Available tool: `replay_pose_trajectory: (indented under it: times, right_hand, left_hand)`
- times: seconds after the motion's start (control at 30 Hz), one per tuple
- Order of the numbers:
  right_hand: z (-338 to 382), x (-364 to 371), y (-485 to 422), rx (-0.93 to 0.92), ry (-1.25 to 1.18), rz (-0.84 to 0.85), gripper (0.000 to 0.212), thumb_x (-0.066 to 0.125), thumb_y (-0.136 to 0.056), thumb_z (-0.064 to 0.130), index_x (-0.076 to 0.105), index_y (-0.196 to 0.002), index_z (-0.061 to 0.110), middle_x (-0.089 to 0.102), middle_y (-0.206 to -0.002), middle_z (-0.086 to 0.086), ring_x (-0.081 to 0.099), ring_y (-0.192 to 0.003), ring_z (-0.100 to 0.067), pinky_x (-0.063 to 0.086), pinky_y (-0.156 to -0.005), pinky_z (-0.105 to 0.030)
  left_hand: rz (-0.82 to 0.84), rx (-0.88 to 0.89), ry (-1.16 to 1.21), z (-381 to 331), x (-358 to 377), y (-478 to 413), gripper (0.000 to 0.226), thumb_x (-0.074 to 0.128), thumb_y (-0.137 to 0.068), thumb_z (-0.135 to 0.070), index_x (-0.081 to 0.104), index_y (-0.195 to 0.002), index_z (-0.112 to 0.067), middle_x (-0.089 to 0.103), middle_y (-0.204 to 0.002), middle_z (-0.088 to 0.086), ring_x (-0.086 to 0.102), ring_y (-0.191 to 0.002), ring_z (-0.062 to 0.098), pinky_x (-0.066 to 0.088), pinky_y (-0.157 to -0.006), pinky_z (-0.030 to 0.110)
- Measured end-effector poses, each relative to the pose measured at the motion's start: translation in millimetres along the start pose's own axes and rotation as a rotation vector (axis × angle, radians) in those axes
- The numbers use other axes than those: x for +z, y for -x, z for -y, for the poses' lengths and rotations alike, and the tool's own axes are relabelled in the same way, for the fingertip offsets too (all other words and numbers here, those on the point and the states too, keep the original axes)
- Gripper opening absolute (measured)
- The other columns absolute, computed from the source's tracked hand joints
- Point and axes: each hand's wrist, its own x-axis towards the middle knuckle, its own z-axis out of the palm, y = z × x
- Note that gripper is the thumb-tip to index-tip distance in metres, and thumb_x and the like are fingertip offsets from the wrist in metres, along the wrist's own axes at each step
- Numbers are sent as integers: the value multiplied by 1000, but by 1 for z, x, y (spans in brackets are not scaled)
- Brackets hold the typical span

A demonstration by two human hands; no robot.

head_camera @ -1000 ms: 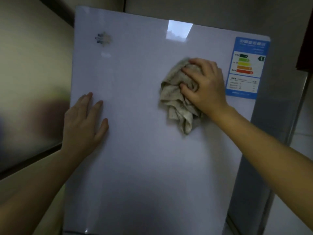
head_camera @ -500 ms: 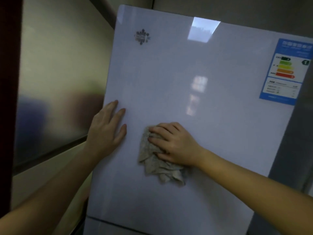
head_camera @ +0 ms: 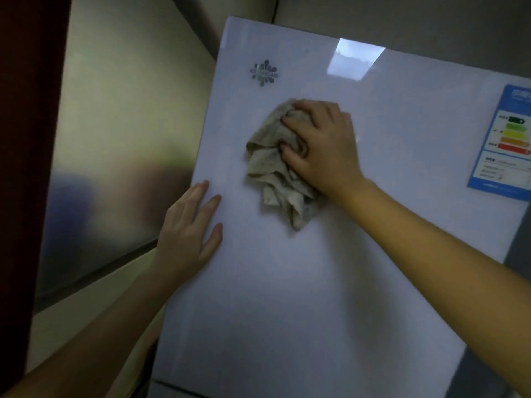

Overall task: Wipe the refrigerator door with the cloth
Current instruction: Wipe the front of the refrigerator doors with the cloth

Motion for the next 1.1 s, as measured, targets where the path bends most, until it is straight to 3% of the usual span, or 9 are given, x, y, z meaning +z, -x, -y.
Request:
replay_pose_trajectory:
  times: [0.2,0.33,0.43,0.57,0.73,0.93,1.1]
  right_hand:
    - [80,31,104,-312,-70,222,48,68,-85,45,69,-124,17,63,-137,-12,56,-118,-35,44,-90,-41]
    - [85,32,145,-468,-126,330,45,71,-86,44,70,-121,15,63,-139,-11,61,-119,-33,49,-92,-42]
    - [66,24,121,-412,-77,267,44,70,-87,44,71,-122,17,64,-137,-11,62,-116,-34,48,-90,-40]
    - [43,13,54,-207,-12,140,45,69,-85,42,70,-122,17,63,-137,-12,59,-115,-38,45,-86,-41]
    - [62,27,9,-71,-4,79,45,65,-85,41,69,-122,17,61,-138,-10,55,-121,-38,43,-90,-43]
    - [137,62,90,-287,-67,219,47,62,-87,41,67,-125,16,60,-141,-12,55,-122,-35,39,-92,-42]
    - [164,59,197,-472,-204,345,33,59,-95,33,70,-120,14,63,-138,-11,62,-119,-32,51,-90,-43]
  left_hand:
    - [1,-44,81,-6,0,27,50,46,-101,-33,57,-139,-2,45,-155,21,43,-143,38,35,-114,44]
    - [40,-18,92,0,-3,40,52,46,-100,-33,56,-141,-2,43,-156,21,42,-144,36,34,-115,43]
    - [52,4,64,5,-4,45,52,48,-100,-33,56,-141,-2,43,-156,21,41,-145,35,34,-115,41]
    - [48,-30,40,11,-1,65,54,48,-99,-33,56,-140,0,45,-153,24,42,-142,36,33,-115,40]
    - [48,-107,47,6,3,116,51,51,-98,-32,57,-138,-1,48,-151,24,47,-138,36,38,-112,43]
    - [79,-128,92,9,7,182,50,53,-97,-28,50,-141,-5,47,-150,26,49,-136,38,42,-107,45]
    - [156,-121,111,12,3,190,52,54,-98,-30,50,-143,-4,43,-154,25,50,-136,38,46,-104,46]
